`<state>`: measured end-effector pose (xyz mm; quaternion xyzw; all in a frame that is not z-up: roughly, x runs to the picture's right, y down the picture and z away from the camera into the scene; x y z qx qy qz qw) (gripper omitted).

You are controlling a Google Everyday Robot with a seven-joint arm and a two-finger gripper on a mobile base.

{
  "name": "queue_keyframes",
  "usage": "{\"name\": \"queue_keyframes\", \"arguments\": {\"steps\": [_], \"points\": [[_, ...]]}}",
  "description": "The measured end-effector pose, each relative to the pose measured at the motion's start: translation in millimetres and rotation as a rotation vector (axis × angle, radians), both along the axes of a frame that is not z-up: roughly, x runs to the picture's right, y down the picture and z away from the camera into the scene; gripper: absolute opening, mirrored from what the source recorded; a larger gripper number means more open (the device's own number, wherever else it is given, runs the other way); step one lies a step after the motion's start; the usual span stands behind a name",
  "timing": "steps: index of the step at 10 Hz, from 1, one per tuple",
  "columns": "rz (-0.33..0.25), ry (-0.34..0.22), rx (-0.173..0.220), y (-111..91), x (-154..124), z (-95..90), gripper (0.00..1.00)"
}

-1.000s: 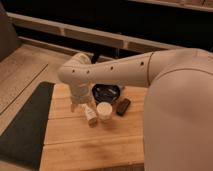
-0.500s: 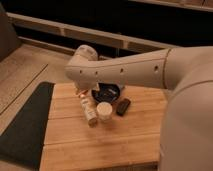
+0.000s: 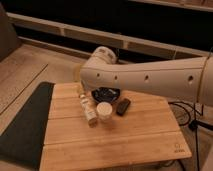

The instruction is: Place the white sponge in the ceramic bowl

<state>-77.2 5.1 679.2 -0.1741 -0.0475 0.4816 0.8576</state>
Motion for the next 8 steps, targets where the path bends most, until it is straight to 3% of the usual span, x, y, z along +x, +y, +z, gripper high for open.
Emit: {"name": "queue_keyframes", "arguments": {"steps": [2,3,4,6,7,8], "points": [[-0.042,-0.021,0.003,5,2,-3.8,0.65],[-0.041,-0.024,0.003,5,3,-3.3,0.65],[-0.001,-0.013,-0.009,3,15,8.7,0.65],[0.123,0.077,-0.039,-5,96,49.8,0.65],[0.157,0.109,-0.043,-10,131,64.6,0.65],[0.175,0.116,-0.04,-15,150,73.7,0.65]]}}
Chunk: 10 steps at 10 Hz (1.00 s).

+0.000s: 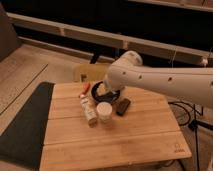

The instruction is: Place the white sponge in the ceramic bowl

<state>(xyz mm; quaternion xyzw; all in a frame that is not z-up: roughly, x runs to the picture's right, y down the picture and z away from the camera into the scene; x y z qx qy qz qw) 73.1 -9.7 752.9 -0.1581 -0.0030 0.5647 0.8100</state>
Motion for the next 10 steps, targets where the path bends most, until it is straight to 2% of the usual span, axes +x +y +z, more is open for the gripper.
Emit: {"name": "queue_keyframes", "arguments": {"steps": [2,4,6,7,8,9,10], "points": [[0.018,-0.012,0.023,-13,38,19.4,0.65],[0.03,-0.014,0.037,-17,60,26.4,0.65],[0.029,-0.025,0.035,-16,54,26.1,0.65],[0.036,-0.024,0.018,-8,51,27.3,0.65],[0.051,-0.017,-0.021,5,47,35.6,0.65],[0.059,-0.002,-0.038,7,50,43.6,0.65],[0.061,0.034,-0.059,8,67,55.9,0.65]]}}
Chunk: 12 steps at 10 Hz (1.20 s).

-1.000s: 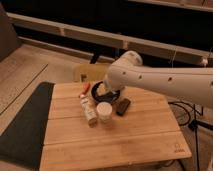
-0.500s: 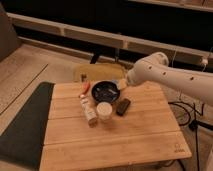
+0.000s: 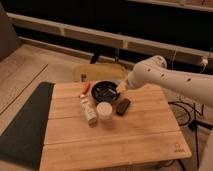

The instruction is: Place the white sponge in the ceramic bowl

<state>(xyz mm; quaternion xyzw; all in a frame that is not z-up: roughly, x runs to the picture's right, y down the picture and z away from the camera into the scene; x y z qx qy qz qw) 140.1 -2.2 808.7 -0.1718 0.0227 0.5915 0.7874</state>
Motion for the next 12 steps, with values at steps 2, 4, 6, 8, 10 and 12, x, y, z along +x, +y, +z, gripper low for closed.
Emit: {"name": "queue_keyframes", "arguments": {"steps": [2,4,6,8,10,12], "points": [[-0.084,0.054,-0.004,-14,35,16.9,0.65],[-0.175,0.055,0.017,-37,56,33.2,0.65],[-0.222,-0.003,0.033,-51,61,48.8,0.65],[-0.298,-0.112,0.018,-55,62,66.6,0.65],[-0.358,-0.211,0.014,-55,62,78.3,0.65],[-0.388,-0.264,0.02,-55,63,83.7,0.65]]}}
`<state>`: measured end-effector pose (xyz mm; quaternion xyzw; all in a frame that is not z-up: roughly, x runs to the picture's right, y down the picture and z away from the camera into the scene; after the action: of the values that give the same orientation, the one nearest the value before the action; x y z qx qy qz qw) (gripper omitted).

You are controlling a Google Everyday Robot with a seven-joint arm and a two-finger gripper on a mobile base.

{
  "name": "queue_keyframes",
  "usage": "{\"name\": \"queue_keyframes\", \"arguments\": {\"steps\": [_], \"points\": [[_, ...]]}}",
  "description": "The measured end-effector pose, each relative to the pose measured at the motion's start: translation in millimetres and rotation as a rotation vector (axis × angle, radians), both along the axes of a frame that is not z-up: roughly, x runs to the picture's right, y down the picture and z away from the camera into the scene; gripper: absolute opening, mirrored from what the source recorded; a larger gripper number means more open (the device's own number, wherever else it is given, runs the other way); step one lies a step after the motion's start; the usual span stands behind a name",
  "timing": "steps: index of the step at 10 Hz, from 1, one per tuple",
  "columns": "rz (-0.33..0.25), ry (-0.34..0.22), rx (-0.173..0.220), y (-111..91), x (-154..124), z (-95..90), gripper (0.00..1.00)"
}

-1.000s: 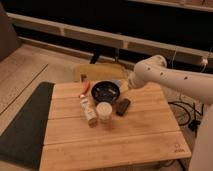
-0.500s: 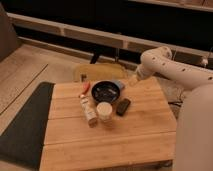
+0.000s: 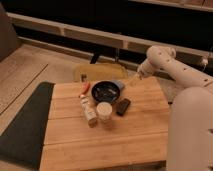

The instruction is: Place the white sponge in the ceramic bowl

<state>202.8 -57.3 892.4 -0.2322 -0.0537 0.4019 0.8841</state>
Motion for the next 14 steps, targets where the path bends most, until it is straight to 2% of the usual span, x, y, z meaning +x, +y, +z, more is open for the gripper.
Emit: {"name": "queue_keyframes", "arguments": {"steps": [2,3,5,7,10,12,14], "points": [[-0.01,0.004,0.003,0,3,1.9,0.65],[-0.031,0.028,0.013,-3,10,4.8,0.65],[-0.126,0.09,0.049,-19,19,19.1,0.65],[-0.18,0.111,0.062,-26,14,38.9,0.65],[-0.218,0.108,0.041,-23,3,65.0,0.65],[-0.222,0.099,0.032,-22,-3,74.0,0.65],[-0.207,0.085,0.031,-25,-7,75.4,0.65]]}}
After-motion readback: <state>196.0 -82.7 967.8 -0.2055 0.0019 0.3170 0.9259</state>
